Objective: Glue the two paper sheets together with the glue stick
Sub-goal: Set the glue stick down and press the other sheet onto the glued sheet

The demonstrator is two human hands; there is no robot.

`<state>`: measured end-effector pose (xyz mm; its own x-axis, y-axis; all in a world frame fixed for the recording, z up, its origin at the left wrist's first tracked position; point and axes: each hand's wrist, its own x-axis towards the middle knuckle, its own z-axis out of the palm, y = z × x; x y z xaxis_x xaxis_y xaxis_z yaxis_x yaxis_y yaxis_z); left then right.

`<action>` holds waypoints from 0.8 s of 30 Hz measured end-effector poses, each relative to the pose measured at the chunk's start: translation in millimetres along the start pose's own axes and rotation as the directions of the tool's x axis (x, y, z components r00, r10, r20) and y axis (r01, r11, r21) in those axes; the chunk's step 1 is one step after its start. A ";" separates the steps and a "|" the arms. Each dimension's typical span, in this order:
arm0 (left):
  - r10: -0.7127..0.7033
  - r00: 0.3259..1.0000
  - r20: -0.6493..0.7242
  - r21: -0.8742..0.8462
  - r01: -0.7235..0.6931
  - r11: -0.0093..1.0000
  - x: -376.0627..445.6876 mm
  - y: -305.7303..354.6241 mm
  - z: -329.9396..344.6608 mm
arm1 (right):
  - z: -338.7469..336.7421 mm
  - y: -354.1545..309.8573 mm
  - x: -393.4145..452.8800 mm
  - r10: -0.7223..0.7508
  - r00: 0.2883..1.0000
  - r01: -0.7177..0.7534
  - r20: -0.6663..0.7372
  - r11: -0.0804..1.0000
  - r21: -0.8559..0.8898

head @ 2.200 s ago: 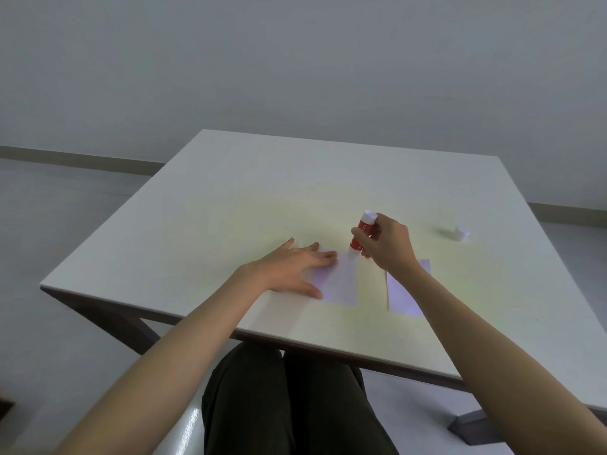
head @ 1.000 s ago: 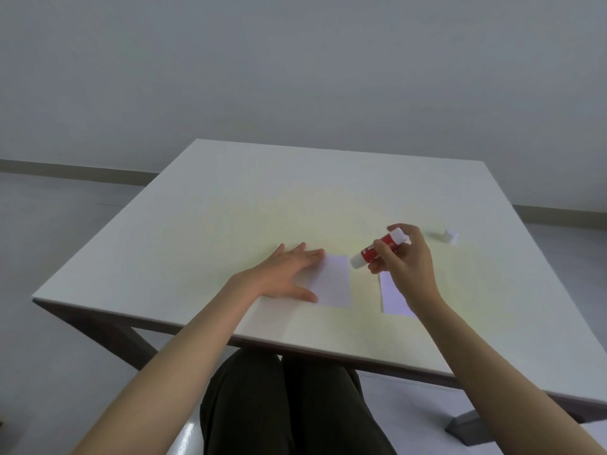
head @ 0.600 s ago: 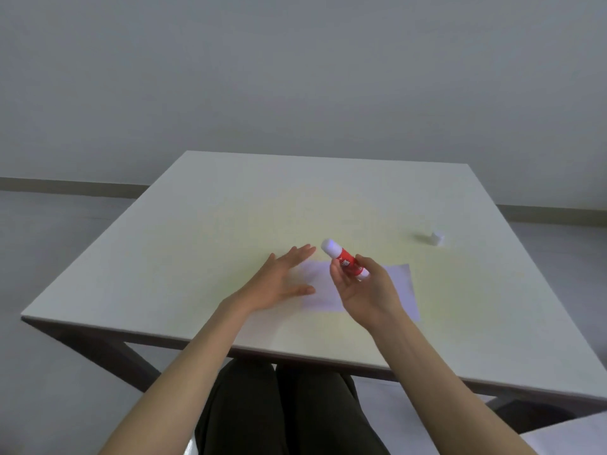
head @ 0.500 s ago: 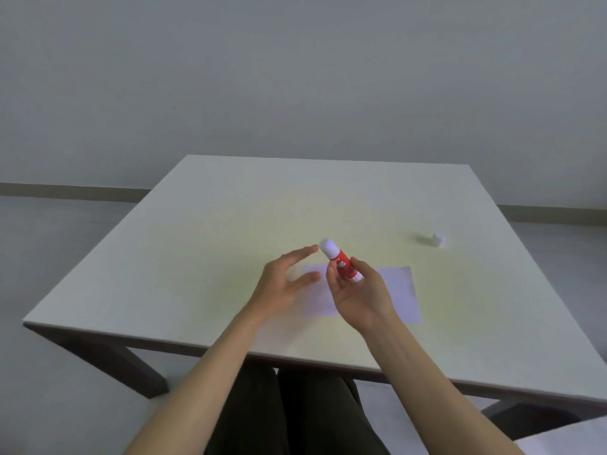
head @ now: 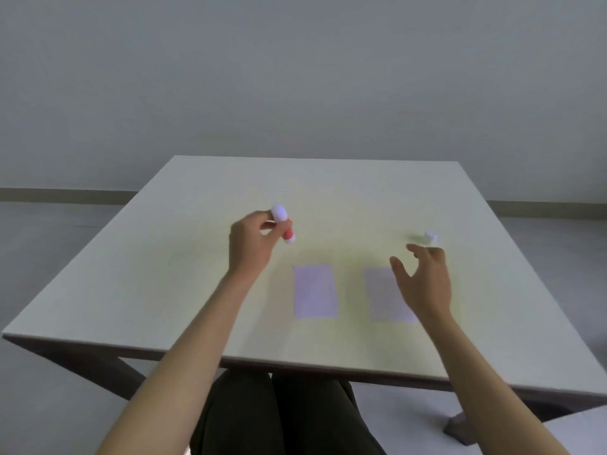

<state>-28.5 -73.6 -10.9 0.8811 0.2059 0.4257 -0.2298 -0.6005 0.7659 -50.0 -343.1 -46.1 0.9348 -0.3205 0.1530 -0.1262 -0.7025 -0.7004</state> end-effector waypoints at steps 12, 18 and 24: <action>-0.141 0.990 -0.008 0.245 0.139 0.960 35.1 -33.8 2.1 | 3.2 19.1 2.9 0.028 0.998 -0.016 0.056 0.981 -0.194; -0.210 0.978 -0.016 0.204 0.209 0.956 32.5 -41.8 5.6 | 4.7 18.3 9.6 0.051 0.998 -0.049 0.024 0.996 -0.076; -0.229 0.973 -0.027 0.183 0.230 0.956 34.0 -46.8 8.8 | -3.0 20.7 19.3 0.131 0.991 -0.134 0.042 0.987 0.094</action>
<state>15.8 -45.3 -36.5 0.8990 0.3584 0.2515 0.0587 -0.6679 0.7419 -35.6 -365.8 -55.6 0.9235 -0.3823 0.0306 -0.2187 -0.5905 -0.7769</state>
